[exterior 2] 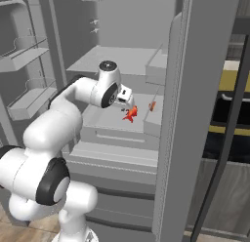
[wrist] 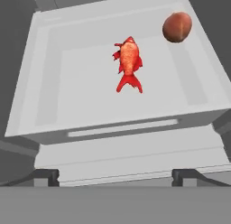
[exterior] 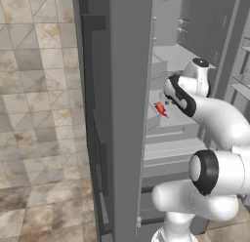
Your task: Take the fish out of the fridge, briefly rinse it in the sink, and place it on the tray next to the sink.
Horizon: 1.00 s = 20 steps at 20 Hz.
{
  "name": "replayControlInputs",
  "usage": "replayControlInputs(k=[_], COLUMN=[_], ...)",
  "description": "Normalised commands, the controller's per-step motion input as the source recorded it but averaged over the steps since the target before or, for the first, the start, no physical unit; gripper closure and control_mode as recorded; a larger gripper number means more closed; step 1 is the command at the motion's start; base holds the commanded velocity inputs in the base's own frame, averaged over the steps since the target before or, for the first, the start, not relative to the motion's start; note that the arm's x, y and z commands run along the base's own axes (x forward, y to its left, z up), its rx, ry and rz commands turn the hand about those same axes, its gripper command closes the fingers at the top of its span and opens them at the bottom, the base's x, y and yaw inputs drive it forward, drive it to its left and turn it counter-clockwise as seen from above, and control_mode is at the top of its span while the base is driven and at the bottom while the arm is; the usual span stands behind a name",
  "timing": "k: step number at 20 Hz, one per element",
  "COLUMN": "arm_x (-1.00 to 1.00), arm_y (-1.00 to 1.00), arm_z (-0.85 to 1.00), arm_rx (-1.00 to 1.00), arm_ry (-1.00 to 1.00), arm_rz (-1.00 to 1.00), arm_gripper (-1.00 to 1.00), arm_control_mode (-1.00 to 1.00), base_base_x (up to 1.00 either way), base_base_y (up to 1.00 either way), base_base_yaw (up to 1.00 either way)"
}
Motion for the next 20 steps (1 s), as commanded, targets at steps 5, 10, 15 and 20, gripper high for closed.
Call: replayControlInputs(k=[5,10,15,20], arm_x=[0.32,0.22,0.05,0.02], arm_y=[0.0,-0.04,-0.24,-0.37], arm_z=[-0.06,-0.31,-0.41,-0.27], arm_rx=[0.0,0.0,0.0,0.0], arm_ry=[0.0,0.05,0.06,0.0], arm_rz=[-0.11,-0.01,0.0,0.0], arm_gripper=[-1.0,-1.0,-1.0,-1.0], arm_control_mode=[-1.0,-1.0,-1.0,-1.0], base_base_x=[0.0,0.0,0.0,0.0], base_base_y=[0.0,0.0,0.0,0.0], base_base_yaw=[0.0,0.0,0.0,0.0])
